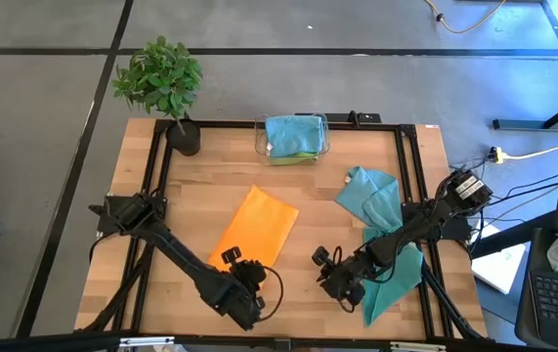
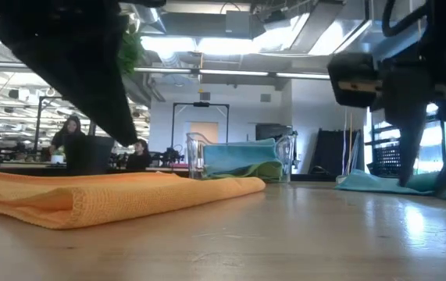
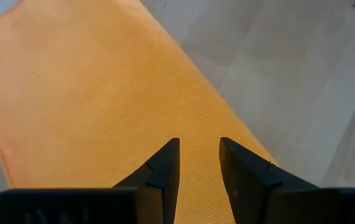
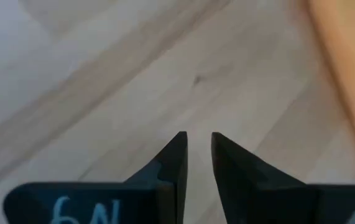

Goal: Fold microfiber towels
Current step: Fold the orange microfiber towel

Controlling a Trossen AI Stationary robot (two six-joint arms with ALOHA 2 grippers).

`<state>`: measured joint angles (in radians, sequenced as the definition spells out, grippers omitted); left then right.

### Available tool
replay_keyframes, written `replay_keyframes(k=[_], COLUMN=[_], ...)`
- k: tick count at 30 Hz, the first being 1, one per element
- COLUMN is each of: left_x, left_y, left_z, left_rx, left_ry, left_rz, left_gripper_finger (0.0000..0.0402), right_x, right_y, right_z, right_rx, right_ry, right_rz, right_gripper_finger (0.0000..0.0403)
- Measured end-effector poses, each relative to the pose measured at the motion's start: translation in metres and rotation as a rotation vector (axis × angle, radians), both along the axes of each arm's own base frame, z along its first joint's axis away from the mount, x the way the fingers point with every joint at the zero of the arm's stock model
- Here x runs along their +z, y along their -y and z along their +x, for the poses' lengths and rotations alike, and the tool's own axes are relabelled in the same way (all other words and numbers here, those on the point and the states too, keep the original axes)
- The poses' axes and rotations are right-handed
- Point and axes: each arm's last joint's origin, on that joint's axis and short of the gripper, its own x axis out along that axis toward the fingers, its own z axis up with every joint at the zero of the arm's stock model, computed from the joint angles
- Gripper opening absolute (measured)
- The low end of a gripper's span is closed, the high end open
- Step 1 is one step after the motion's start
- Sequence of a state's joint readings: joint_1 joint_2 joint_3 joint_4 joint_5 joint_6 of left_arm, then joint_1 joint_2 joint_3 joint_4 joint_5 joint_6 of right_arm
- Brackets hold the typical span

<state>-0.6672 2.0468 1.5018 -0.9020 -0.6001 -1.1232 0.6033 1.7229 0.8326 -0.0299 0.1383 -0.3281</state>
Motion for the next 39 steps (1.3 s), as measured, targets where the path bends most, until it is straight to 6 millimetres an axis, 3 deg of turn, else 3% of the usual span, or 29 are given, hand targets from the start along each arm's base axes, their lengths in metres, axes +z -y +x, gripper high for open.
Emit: replay_keyframes(k=[8, 13, 19, 26, 30, 35, 39], left_x=[-0.017, -0.028, -0.030, -0.037, -0.020, 0.015, 0.019], left_y=[-0.014, -0.022, -0.036, -0.036, -0.032, -0.023, -0.021], left_z=[0.004, 0.022, 0.038, 0.058, 0.053, 0.046, 0.033], left_rx=[0.009, -0.094, -0.132, -0.283, -0.303, -0.236, -0.183], left_ry=[-0.041, 0.016, 0.048, 0.112, 0.078, 0.123, 0.028], left_rz=[-0.049, -0.146, -0.183, -0.237, -0.175, 0.079, 0.075], left_gripper_finger=[0.0105, 0.0097, 0.0087, 0.0075, 0.0063, 0.0035, 0.0009], right_x=[0.006, 0.005, 0.005, 0.005, 0.004, 0.003, 0.002], right_y=[-0.004, -0.004, -0.004, -0.008, -0.008, -0.008, -0.007], right_z=[0.005, 0.005, 0.004, 0.002, 0.001, 0.000, 0.000], right_rx=[-0.116, -0.172, -0.161, -0.069, -0.052, -0.054, -0.053], right_ry=[0.036, 0.025, 0.011, -0.063, -0.082, -0.093, -0.097], right_rz=[0.151, 0.176, 0.178, 0.262, 0.273, 0.265, 0.261], right_gripper_finger=[0.0074, 0.0089, 0.0130, 0.0153, 0.0154, 0.0154, 0.0154])
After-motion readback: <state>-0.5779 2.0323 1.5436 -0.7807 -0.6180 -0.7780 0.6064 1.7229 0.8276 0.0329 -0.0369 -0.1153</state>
